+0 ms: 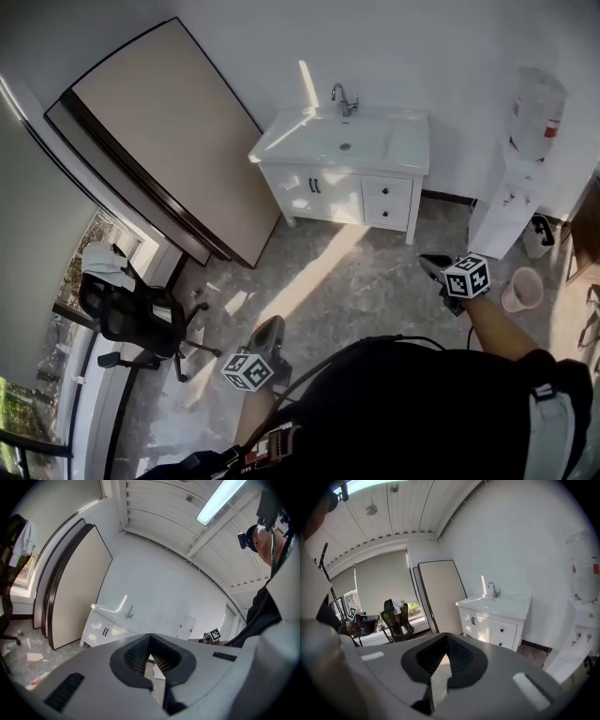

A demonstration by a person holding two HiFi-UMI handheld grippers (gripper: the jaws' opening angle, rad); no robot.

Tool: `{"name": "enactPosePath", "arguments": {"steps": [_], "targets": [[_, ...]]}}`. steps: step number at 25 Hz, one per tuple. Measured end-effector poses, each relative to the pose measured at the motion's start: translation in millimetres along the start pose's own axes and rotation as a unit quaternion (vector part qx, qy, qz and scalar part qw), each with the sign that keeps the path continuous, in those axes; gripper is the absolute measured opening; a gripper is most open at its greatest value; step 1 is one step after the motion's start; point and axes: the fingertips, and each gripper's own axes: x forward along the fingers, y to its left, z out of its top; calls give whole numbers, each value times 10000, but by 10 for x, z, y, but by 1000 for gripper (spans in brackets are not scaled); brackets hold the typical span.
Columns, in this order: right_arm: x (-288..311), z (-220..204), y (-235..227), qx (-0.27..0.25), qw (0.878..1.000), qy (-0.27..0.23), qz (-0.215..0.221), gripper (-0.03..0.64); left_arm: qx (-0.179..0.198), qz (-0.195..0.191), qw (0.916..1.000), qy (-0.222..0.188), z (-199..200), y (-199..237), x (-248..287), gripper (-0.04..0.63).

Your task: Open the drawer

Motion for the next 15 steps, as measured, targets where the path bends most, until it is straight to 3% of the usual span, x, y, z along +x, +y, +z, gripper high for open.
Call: {"name": "enactPosePath", "arguments": {"steps": [7,11,15], "targets": [[471,432,-666,-91,9996,-42,273,2,-1,192,9998,-71,96,45,699,-9],[731,542,-785,-60,9994,-3,341,2,-15,219,9998,-11,178,236,918,-9],[1044,630,-937,15,9999,3,139,2,-69,143,9999,-12,315,623,1137,-9]]}}
